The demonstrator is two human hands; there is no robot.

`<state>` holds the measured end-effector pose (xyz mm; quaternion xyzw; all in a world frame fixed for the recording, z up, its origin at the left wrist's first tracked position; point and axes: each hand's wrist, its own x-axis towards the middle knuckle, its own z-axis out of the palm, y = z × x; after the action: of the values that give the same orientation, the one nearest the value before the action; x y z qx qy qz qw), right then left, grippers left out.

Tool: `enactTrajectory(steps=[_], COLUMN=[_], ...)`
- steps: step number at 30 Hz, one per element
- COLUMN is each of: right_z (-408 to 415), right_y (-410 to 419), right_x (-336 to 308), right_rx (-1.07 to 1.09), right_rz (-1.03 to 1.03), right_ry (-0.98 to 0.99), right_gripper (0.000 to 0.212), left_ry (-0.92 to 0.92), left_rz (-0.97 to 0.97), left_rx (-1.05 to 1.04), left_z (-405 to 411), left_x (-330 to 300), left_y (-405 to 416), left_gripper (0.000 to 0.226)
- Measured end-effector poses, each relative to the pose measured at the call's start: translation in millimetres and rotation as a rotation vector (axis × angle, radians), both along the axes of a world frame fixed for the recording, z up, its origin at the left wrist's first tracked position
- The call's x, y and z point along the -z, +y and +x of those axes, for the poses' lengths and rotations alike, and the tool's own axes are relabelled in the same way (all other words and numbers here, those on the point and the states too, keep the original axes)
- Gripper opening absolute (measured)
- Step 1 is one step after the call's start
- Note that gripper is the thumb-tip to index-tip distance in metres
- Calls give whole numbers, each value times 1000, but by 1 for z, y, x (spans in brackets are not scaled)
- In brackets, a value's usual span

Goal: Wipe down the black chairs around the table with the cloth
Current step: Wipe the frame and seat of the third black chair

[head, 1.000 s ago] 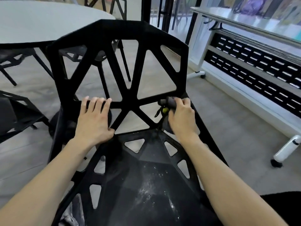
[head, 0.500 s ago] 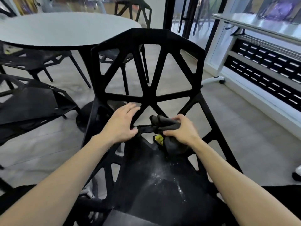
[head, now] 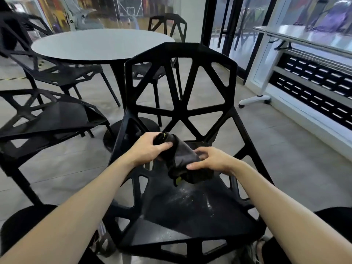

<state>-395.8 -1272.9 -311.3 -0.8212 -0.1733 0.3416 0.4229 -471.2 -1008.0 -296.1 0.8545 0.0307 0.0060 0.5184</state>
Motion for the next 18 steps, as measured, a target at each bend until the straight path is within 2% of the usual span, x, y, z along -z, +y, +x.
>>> enactTrajectory(steps=[3, 5, 7, 9, 11, 13, 16, 18], right_z=[-4, -14, -28, -41, -47, -46, -42, -40], right_y=[-4, 3, 19, 35, 47, 50, 42, 35], right_x=[-1, -7, -14, -23, -31, -30, -28, -25], right_rx=[90, 108, 52, 9, 43, 98, 146, 185], right_rz=[129, 117, 91, 102, 178, 274, 353, 372], right_ry=[48, -50, -168, -261, -301, -269, -218, -218], right_gripper=[99, 113, 116, 104, 73, 47, 34, 26], left_ry=[-38, -64, -101, -106, -30, 76, 141, 156], left_rz=[-78, -82, -66, -50, -62, -154, -333, -376], left_rx=[-123, -205, -227, -162, -65, 25, 82, 90], left_z=[1, 1, 1, -1, -4, -10, -18, -23], left_x=[-7, -13, -20, -32, -47, -58, -63, -61], left_y=[-4, -4, -9, -17, -22, -18, -3, 3], left_gripper=[12, 17, 22, 26, 35, 35, 30, 24])
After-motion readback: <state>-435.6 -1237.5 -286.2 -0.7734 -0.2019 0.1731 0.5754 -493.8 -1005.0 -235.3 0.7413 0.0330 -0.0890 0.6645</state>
